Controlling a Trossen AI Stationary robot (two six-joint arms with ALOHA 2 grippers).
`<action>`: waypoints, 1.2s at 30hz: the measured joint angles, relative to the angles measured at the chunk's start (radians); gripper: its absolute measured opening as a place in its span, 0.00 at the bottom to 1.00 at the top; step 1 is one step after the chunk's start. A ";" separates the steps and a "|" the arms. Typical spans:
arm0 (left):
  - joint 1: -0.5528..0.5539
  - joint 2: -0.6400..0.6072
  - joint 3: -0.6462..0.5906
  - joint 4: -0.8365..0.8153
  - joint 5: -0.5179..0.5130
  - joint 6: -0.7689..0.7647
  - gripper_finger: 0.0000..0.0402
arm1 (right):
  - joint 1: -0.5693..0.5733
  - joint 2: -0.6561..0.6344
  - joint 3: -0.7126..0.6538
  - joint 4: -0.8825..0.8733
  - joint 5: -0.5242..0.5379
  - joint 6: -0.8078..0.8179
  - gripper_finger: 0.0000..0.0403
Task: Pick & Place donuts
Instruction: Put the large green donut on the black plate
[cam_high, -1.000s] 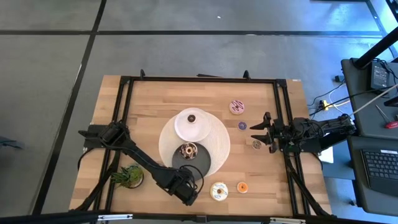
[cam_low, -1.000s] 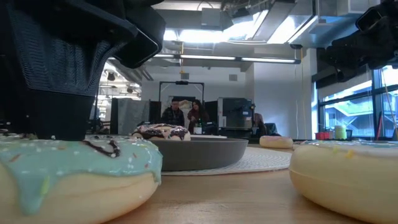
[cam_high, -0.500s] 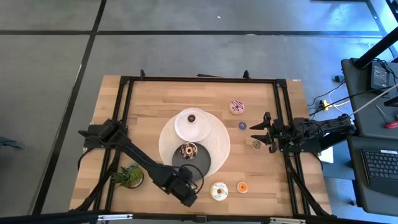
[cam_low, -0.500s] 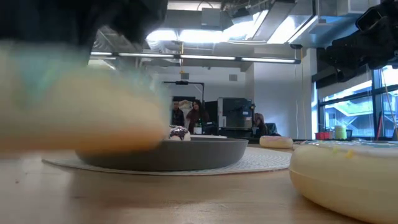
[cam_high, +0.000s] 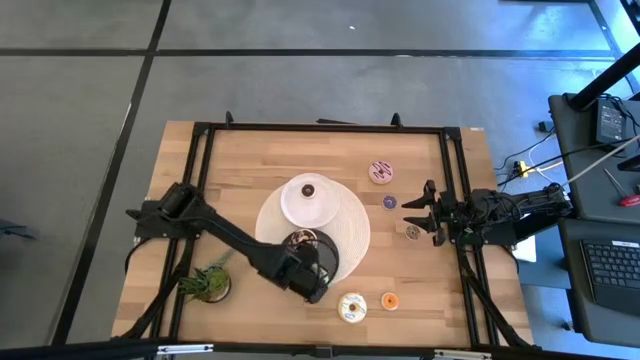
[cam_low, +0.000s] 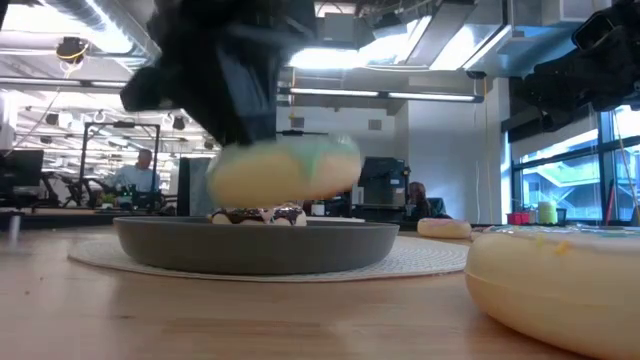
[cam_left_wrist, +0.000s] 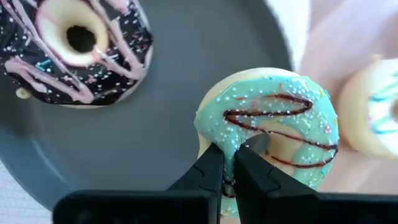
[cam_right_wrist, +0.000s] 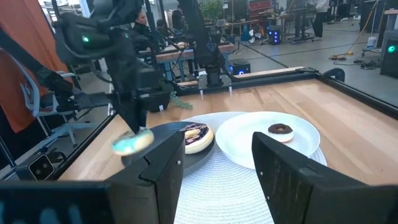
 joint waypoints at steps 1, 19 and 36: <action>0.009 0.006 0.000 -0.011 0.018 0.000 0.05 | 0.000 0.000 0.000 0.000 0.000 0.000 0.47; 0.034 0.025 -0.001 -0.050 0.007 0.000 0.05 | 0.000 0.000 0.000 0.000 0.000 0.000 0.47; 0.033 0.025 -0.001 -0.051 0.012 0.026 0.09 | 0.000 0.000 0.000 0.000 0.000 0.000 0.47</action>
